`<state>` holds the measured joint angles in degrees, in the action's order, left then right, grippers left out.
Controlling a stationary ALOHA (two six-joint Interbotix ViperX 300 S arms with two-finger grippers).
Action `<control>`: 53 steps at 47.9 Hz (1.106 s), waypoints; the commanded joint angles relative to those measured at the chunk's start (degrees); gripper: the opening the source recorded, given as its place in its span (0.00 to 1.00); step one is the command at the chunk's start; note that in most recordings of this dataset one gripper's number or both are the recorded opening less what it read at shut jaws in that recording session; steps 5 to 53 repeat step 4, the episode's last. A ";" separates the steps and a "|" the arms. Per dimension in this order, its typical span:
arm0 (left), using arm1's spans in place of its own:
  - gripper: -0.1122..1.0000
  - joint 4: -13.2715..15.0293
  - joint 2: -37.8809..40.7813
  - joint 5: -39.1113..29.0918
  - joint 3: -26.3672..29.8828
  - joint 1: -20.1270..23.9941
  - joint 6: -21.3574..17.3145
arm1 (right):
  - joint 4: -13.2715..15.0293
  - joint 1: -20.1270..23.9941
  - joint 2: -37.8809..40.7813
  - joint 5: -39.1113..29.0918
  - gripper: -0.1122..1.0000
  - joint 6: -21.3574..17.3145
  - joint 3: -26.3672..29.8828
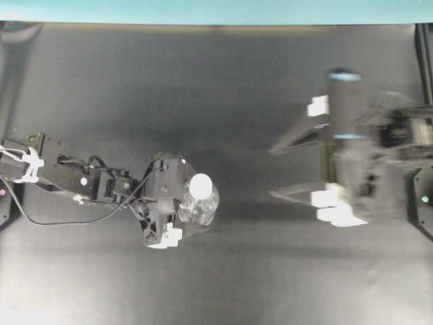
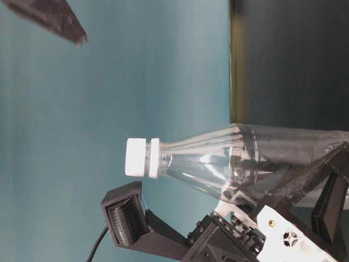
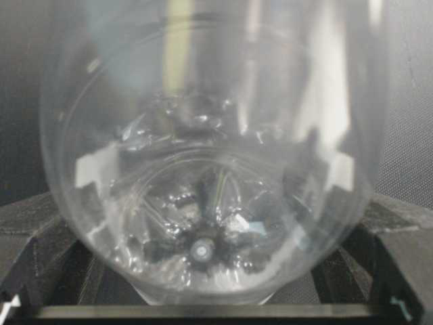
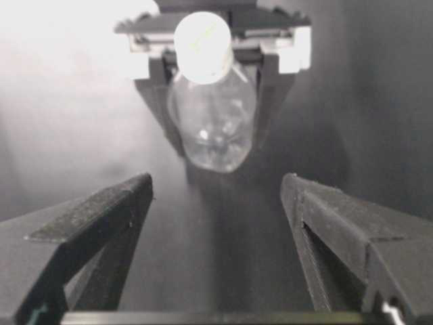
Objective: Open the bottle cap by holding the bottle with the left arm and twisting the cap with the right arm.
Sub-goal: 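Open the right gripper and pull it away from the bottle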
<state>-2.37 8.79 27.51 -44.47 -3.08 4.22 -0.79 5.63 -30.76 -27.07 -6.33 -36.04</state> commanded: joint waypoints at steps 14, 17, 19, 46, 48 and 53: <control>0.99 -0.18 -0.97 0.62 0.62 0.18 0.00 | -0.09 1.05 -5.80 3.69 0.77 -0.62 -4.22; 0.99 -0.18 -0.97 0.62 0.62 0.18 0.00 | -0.09 1.05 -5.80 3.69 0.77 -0.62 -4.22; 0.99 -0.18 -0.97 0.62 0.62 0.18 0.00 | -0.09 1.05 -5.80 3.69 0.77 -0.62 -4.22; 0.99 -0.18 -0.97 0.62 0.62 0.18 0.00 | -0.09 1.05 -5.80 3.69 0.77 -0.62 -4.22; 0.99 -0.18 -0.97 0.62 0.62 0.18 0.00 | -0.09 1.05 -5.80 3.69 0.77 -0.62 -4.22; 0.99 -0.18 -0.97 0.62 0.62 0.18 0.00 | -0.09 1.05 -5.80 3.69 0.77 -0.62 -4.22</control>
